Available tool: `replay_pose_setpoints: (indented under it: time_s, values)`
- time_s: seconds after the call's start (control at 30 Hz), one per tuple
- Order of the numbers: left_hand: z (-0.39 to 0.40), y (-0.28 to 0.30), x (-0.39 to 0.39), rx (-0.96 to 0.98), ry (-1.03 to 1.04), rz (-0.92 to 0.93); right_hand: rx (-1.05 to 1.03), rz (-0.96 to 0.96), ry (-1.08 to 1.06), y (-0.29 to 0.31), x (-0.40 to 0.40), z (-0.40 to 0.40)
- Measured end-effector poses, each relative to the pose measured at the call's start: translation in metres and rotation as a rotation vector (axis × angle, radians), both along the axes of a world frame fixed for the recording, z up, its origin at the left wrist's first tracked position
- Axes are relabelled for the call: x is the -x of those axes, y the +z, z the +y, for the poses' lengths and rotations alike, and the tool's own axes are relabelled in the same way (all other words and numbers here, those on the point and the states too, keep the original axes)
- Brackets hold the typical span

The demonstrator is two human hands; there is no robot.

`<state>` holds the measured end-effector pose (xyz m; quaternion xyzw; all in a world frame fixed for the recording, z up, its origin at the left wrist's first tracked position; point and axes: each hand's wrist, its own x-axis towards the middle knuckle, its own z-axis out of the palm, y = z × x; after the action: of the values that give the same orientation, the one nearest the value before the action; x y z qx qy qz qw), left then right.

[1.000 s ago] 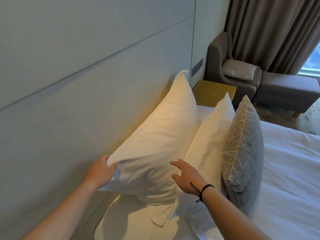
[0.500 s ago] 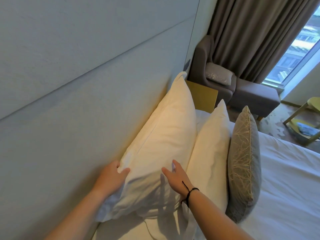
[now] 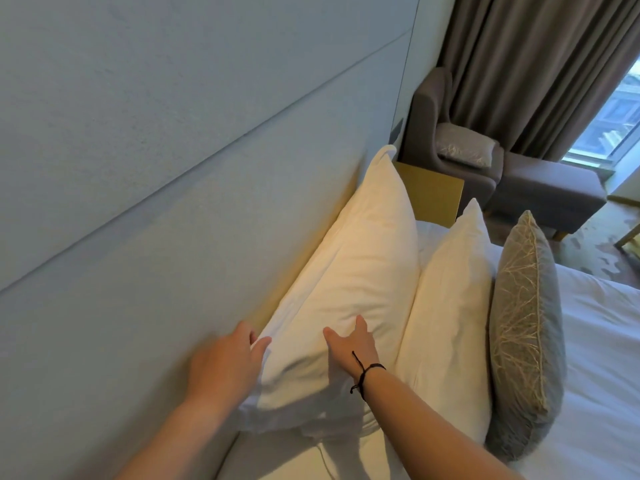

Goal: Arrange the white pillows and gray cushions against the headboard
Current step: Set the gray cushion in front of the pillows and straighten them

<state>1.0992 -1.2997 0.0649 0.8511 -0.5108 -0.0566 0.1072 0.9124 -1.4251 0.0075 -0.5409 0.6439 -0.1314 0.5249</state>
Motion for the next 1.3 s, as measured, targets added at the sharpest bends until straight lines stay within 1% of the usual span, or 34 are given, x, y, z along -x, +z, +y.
replay_pose_setpoints:
  time_s: [0.1, 0.23, 0.3, 0.4, 0.53, 0.63, 0.77, 0.9, 0.97, 1.03, 1.1, 1.17, 1.3]
  values:
    - [0.002, 0.009, 0.003, -0.062, -0.036, -0.053, 0.023, 0.030, 0.007, 0.003, -0.005, 0.004]
    - [0.015, 0.005, 0.007, -0.136, -0.006, -0.073, 0.024, 0.048, 0.046, 0.008, -0.004, 0.004]
    - [0.021, 0.008, 0.002, -0.127, 0.033, -0.105, 0.034, 0.036, 0.077, 0.010, -0.001, 0.002]
    - [0.026, 0.013, -0.005, -0.132, 0.053, -0.205, 0.054, -0.009, 0.148, 0.012, 0.002, -0.002]
    - [0.017, 0.015, 0.002, -0.246, 0.049, -0.287, 0.073, -0.036, 0.185, 0.010, 0.009, -0.007]
    - [-0.002, 0.012, 0.010, -0.236, 0.021, -0.291, 0.075, -0.049, 0.169, 0.006, 0.019, -0.013]
    - [-0.048, 0.003, 0.019, -0.142, -0.085, -0.121, 0.072, -0.090, 0.113, 0.003, 0.036, -0.031]
    - [-0.113, -0.006, 0.022, -0.170, -0.131, 0.081, 0.078, -0.116, 0.053, -0.002, 0.053, -0.057]
    - [-0.151, -0.009, 0.024, -0.222, -0.115, 0.212, 0.093, -0.125, 0.026, -0.004, 0.061, -0.073]
    - [-0.191, -0.011, 0.027, -0.235, -0.051, 0.368, 0.103, -0.142, -0.006, -0.006, 0.065, -0.091]
    - [-0.230, -0.016, 0.029, -0.201, 0.006, 0.415, 0.114, -0.168, -0.049, -0.010, 0.068, -0.107]
    - [-0.266, -0.019, 0.032, -0.189, 0.039, 0.358, 0.128, -0.181, -0.081, -0.019, 0.069, -0.121]
    - [-0.300, -0.022, 0.049, -0.340, 0.038, 0.012, 0.120, -0.184, -0.104, -0.041, 0.067, -0.137]
